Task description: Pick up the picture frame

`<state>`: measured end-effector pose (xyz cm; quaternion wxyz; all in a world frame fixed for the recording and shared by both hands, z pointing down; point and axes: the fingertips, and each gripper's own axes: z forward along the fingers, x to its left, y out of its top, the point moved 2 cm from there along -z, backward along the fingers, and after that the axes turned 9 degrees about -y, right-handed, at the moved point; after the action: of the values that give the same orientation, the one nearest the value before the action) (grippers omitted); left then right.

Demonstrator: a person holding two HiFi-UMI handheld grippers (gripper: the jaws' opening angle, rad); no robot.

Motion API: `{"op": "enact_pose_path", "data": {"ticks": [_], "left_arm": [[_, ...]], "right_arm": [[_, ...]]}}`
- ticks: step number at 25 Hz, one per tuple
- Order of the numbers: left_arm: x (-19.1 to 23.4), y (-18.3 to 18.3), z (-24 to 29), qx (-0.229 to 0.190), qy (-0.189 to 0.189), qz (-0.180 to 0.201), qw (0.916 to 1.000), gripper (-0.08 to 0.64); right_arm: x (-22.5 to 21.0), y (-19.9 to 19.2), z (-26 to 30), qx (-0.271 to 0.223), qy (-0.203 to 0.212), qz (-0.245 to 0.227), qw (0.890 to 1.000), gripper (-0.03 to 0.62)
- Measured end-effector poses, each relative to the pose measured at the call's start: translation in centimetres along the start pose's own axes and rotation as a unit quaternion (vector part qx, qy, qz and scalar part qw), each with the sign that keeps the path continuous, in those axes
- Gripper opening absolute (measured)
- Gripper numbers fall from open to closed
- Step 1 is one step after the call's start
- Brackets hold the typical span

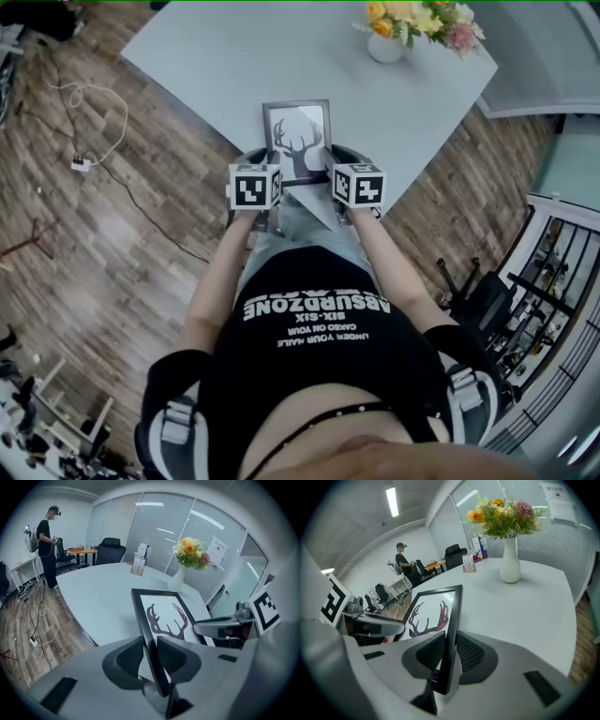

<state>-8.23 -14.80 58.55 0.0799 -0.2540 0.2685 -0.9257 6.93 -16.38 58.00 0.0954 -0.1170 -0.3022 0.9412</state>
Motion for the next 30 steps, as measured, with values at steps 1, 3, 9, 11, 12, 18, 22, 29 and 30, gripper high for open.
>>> {"op": "enact_pose_path", "data": {"ticks": [1,3,9,11,12,18,22,29,30], "left_arm": [[-0.1,0.2,-0.3,-0.003,0.0,0.002,1.0,0.103],[-0.2,0.4,-0.8,-0.009,0.0,0.003,1.0,0.103],[-1.0,1.1,-2.7,-0.029,0.002,0.012,0.9995,0.101],[-1.4,1.5,-3.3,-0.036,0.002,0.016,0.9992,0.1],[-1.7,1.7,-3.7,-0.039,0.002,0.018,0.9991,0.098],[-3.2,2.3,-5.7,-0.062,-0.002,0.032,0.9976,0.097],[-4.0,2.5,-7.0,-0.081,-0.006,0.035,0.9961,0.097],[-5.3,3.2,-9.5,-0.112,-0.003,0.049,0.9925,0.095],[-5.5,3.3,-9.8,-0.116,-0.002,0.051,0.9919,0.095]], "right_arm": [[0.1,0.2,-0.3,-0.005,0.001,0.0,1.0,0.089],[0.4,0.6,-0.8,-0.014,0.002,-0.001,1.0,0.089],[1.1,1.4,-2.5,-0.038,0.004,-0.008,0.999,0.089],[1.2,1.6,-3.1,-0.048,0.004,-0.009,0.999,0.089],[1.3,1.8,-3.5,-0.052,0.004,-0.008,0.999,0.089],[1.6,2.2,-6.1,-0.082,0.006,-0.002,0.997,0.089],[2.0,2.6,-7.7,-0.102,0.006,-0.008,0.995,0.089],[2.7,3.5,-10.1,-0.133,0.01,-0.014,0.991,0.089],[2.8,3.5,-10.4,-0.138,0.01,-0.014,0.99,0.089]]}}
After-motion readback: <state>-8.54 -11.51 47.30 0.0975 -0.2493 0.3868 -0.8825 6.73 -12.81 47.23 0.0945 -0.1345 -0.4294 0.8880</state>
